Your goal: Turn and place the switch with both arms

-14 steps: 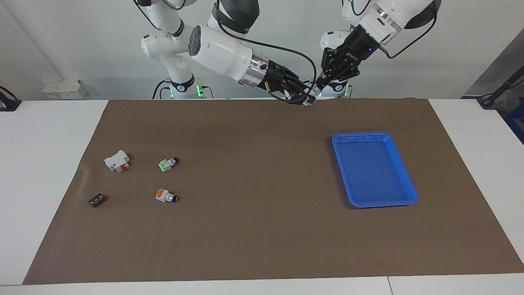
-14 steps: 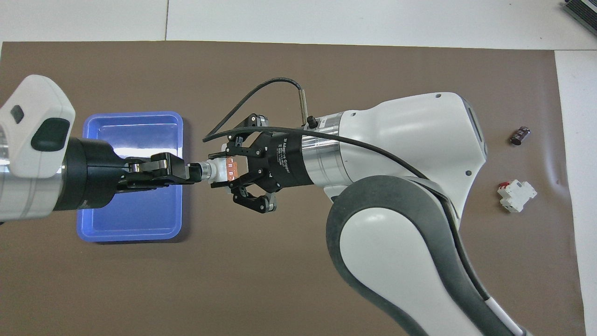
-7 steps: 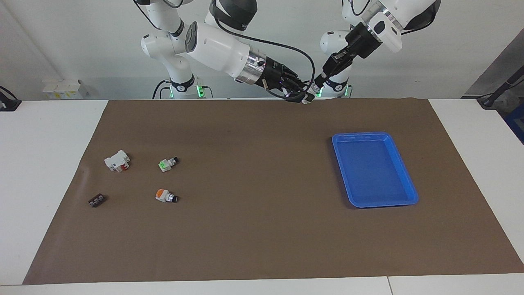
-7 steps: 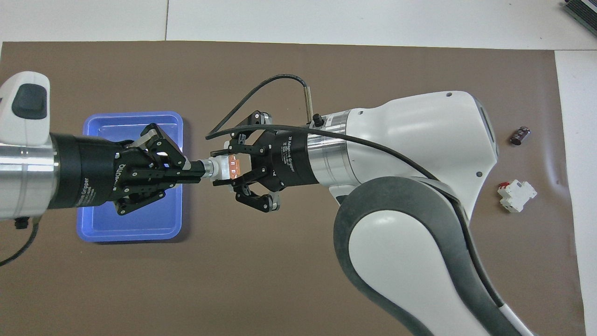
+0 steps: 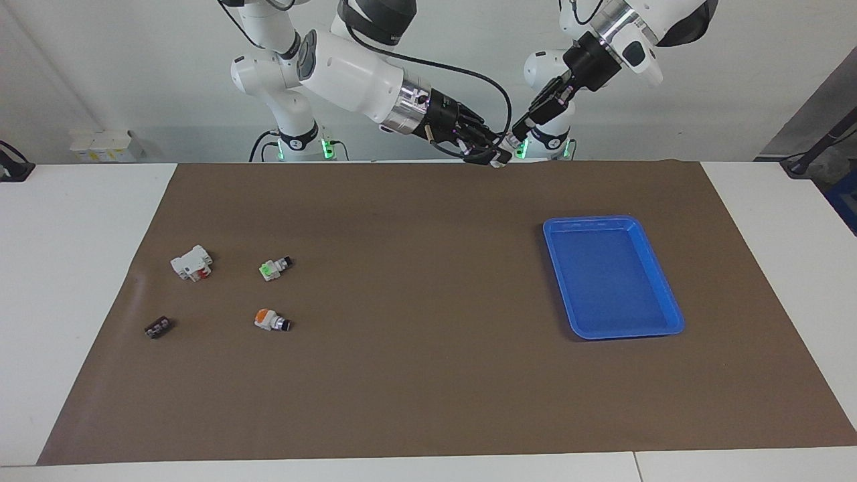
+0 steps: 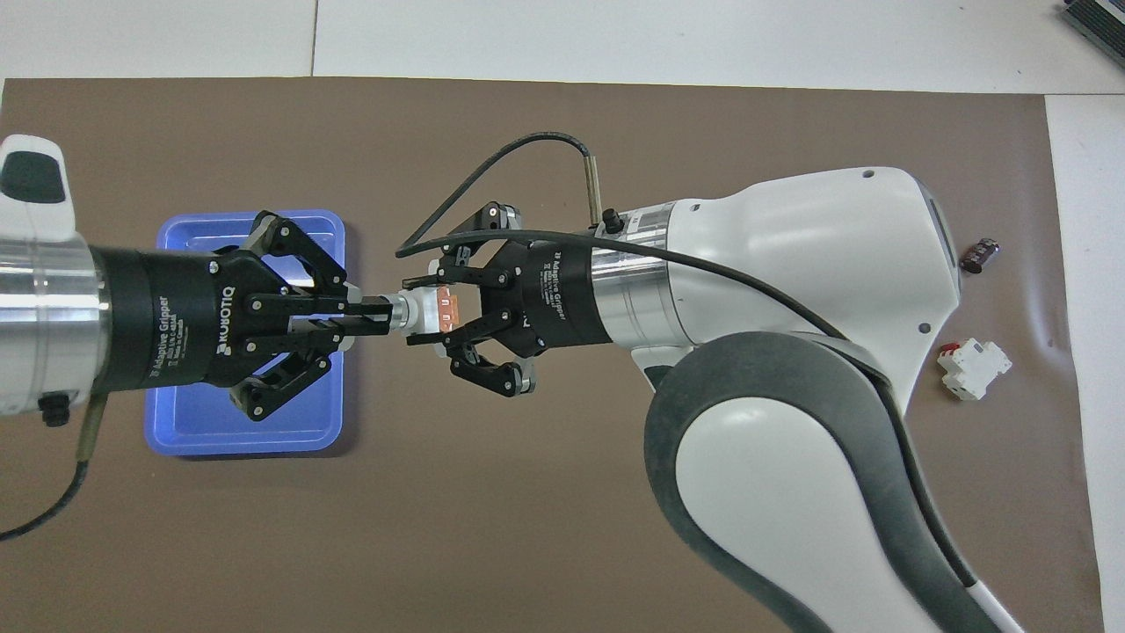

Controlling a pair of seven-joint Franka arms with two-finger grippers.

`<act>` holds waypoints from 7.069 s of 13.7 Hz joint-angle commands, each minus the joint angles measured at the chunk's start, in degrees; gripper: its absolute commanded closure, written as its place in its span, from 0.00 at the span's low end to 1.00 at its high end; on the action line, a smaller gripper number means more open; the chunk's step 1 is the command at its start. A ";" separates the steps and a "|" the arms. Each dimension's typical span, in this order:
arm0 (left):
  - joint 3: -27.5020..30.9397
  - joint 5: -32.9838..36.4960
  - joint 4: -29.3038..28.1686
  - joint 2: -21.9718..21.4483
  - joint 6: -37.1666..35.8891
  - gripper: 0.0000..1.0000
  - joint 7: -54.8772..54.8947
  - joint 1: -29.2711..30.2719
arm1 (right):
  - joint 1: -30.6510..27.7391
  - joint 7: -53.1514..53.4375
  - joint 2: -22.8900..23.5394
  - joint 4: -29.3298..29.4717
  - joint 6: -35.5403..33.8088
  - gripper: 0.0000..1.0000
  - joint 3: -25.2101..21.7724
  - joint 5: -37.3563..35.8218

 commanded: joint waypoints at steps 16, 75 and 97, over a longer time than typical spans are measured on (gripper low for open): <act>-0.47 -2.61 -0.74 -1.38 2.25 1.00 -23.91 1.95 | 0.38 2.03 1.43 0.40 1.51 0.93 0.77 -1.09; -0.30 40.11 12.79 11.62 -14.35 0.00 84.11 10.74 | -16.14 -88.50 -10.17 2.34 -35.06 0.00 -15.66 -58.30; 10.25 39.14 16.22 10.83 -24.56 0.00 83.40 -0.16 | -16.67 -88.67 -11.05 2.07 -35.14 0.00 -15.40 -56.46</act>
